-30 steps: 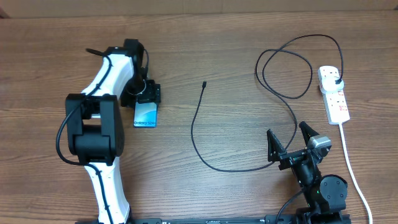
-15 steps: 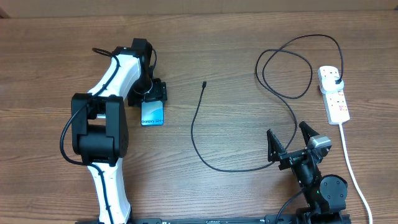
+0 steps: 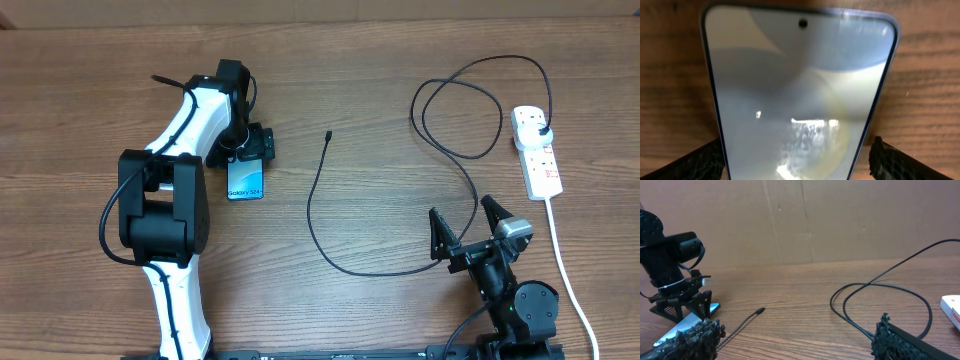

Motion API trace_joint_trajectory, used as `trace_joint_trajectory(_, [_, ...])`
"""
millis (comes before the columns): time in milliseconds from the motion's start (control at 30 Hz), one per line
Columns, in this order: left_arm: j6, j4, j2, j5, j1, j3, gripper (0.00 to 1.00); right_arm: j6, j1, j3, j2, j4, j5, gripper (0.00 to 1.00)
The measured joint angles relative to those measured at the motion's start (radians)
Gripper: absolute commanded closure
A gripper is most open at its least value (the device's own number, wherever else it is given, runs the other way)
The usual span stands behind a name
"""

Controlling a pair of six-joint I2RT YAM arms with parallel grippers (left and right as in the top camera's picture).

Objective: Plug charger to phone and switch on socket
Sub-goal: 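Close the left gripper on the phone's bottom edge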

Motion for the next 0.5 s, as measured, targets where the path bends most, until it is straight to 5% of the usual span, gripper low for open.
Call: trace_joint_trajectory(500, [0.004, 0.096, -0.033, -0.055, -0.013, -0.072, 0.11, 0.0, 0.0, 0.0, 0.0, 0.0, 0.0, 0.0])
